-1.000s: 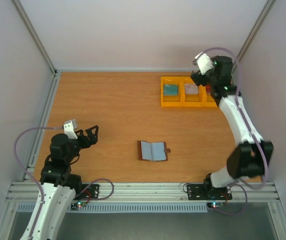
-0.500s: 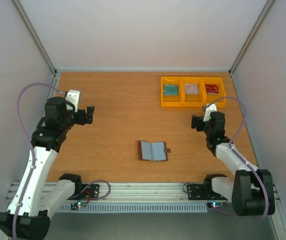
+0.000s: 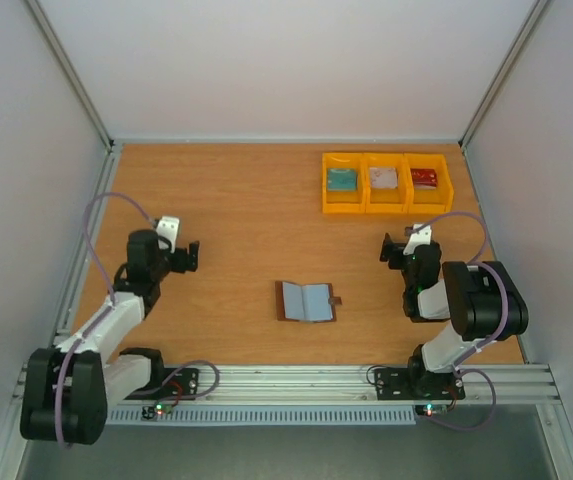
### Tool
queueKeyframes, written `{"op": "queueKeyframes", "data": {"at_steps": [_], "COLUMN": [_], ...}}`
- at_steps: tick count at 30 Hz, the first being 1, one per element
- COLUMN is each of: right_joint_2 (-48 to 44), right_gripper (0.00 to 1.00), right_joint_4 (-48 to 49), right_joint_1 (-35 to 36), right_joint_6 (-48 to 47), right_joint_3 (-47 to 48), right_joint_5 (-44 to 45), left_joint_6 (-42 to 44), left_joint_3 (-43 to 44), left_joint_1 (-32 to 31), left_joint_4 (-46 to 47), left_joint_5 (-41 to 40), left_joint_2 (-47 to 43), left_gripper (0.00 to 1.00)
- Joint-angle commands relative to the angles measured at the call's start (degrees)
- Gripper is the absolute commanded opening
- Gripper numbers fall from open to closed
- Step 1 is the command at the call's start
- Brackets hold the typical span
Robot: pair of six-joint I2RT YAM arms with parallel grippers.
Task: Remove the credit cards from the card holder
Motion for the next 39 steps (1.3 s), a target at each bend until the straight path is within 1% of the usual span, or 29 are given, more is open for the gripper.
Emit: {"op": "queueKeyframes", "data": {"at_steps": [1, 3, 5, 9, 12, 14, 15, 18, 20, 22, 25, 28, 34, 39], "right_joint_2": [-0.01, -0.30, -0.93, -1.16, -1.38, -1.41, -1.46, -1.38, -1.39, -1.41, -1.47, -1.37, -1.37, -1.39], "right_gripper": [0.99, 0.99, 0.99, 0.99, 0.99, 0.98, 0.99, 0.99, 0.99, 0.99, 0.99, 0.99, 0.99, 0.98], "right_joint_4": [9.51, 7.18, 3.50, -2.70, -8.43, -9.33, -9.45, -11.09, -11.46, -11.40, -11.62, -12.91, -12.87, -12.94], "right_joint_1": [-0.39, -0.39, -0.45, -0.54, -0.89, -1.05, -1.01, -1.00, -1.00, -1.06, -1.05, -1.01, -1.00, -1.00], "right_joint_6": [-0.04, -0.48, -0.89, -1.37, -1.76, -1.74, -1.73, -1.22, -0.99, -1.01, -0.61, 0.24, 0.26, 0.25], "right_joint_3": [2.07, 3.21, 4.73, 7.78, 10.56, 11.02, 11.04, 11.84, 12.04, 12.04, 12.15, 12.79, 12.82, 12.84], "right_joint_5": [-1.66, -2.91, -5.47, -7.02, -9.14, -9.30, -9.12, -8.01, -7.82, -7.73, -6.66, -4.71, -4.65, -4.65], "left_joint_6": [-1.39, -1.67, -0.14, -0.36, -0.49, -0.24, -0.24, -0.28, -0.86, -1.28, -1.30, -1.32, -1.13, -1.12], "left_joint_3": [-13.04, -14.71, -15.44, -17.20, -15.45, -14.90, -14.63, -11.93, -9.99, -8.66, -8.94, -8.55, -7.18, -7.18], "left_joint_1": [0.23, 0.21, 0.50, 0.79, 0.88, 0.91, 0.91, 0.93, 0.87, 0.92, 0.89, 0.86, 0.88, 0.86], "left_joint_4": [42.53, 51.49, 61.83, 81.54, 70.95, 74.87, 74.39, 65.25, 64.16, 59.92, 61.70, 60.67, 57.63, 57.78], "left_joint_5": [-0.28, -0.36, -1.94, 0.04, 0.51, 0.13, 0.09, -0.25, -1.94, -2.29, -2.30, -2.36, -2.12, -2.12], "left_joint_2": [5.29, 10.82, 17.56, 33.01, 28.27, 31.19, 31.48, 28.94, 30.20, 29.03, 29.87, 29.66, 29.53, 29.58], "left_gripper": [0.99, 1.00, 0.99, 0.99, 0.99, 0.99, 0.99, 0.99, 1.00, 0.99, 0.99, 0.99, 1.00, 0.99]}}
